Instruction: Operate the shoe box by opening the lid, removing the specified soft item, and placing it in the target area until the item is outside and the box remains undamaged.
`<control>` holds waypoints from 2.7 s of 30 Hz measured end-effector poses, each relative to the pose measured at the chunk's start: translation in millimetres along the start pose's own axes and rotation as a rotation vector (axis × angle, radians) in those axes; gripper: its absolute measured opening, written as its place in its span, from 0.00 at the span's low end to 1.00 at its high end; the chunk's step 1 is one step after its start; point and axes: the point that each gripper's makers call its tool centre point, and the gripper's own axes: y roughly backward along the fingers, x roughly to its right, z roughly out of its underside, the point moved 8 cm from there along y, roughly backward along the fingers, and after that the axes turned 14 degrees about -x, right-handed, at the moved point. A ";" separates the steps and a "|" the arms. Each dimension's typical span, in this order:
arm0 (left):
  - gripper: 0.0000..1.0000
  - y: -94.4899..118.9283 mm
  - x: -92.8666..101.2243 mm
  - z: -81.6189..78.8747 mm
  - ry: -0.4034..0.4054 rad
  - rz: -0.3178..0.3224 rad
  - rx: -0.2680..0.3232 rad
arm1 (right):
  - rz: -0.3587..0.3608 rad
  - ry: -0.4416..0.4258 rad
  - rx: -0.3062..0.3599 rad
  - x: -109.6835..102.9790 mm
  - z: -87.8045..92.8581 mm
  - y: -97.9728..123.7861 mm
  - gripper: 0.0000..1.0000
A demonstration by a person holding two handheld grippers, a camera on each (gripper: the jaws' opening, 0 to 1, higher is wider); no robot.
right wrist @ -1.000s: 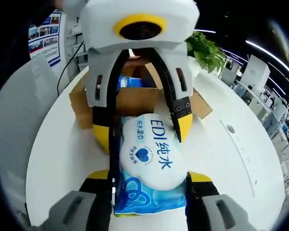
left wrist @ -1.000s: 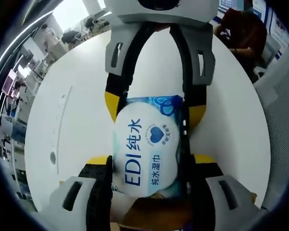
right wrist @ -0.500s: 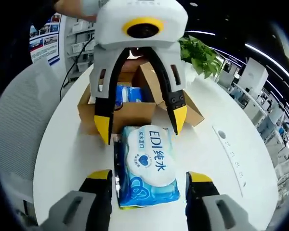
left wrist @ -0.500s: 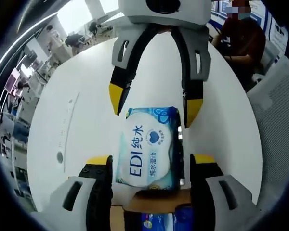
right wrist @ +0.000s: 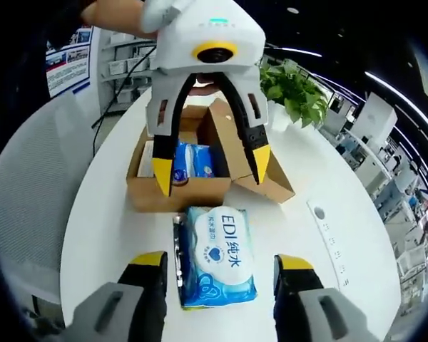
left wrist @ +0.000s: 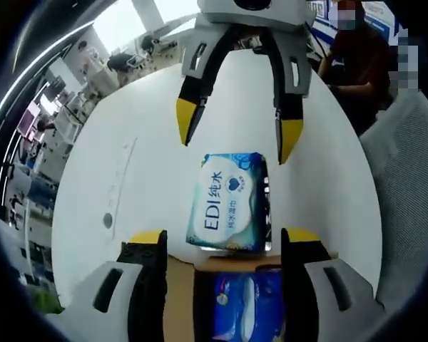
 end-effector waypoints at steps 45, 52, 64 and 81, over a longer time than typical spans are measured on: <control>0.32 6.3 12.7 131.6 0.184 -0.063 -0.005 | 0.010 0.169 0.013 -26.6 -114.0 -64.7 0.24; 0.27 -0.9 13.2 140.4 0.205 -0.055 0.005 | 0.012 0.176 -0.029 -28.0 -125.6 -81.1 0.21; 0.20 -11.0 10.6 148.4 0.216 -0.067 0.016 | 0.007 0.197 -0.134 -31.6 -129.9 -110.9 0.15; 0.00 -18.8 9.7 151.1 0.242 -0.042 0.036 | 0.048 0.272 -0.179 -32.9 -125.1 -121.1 0.00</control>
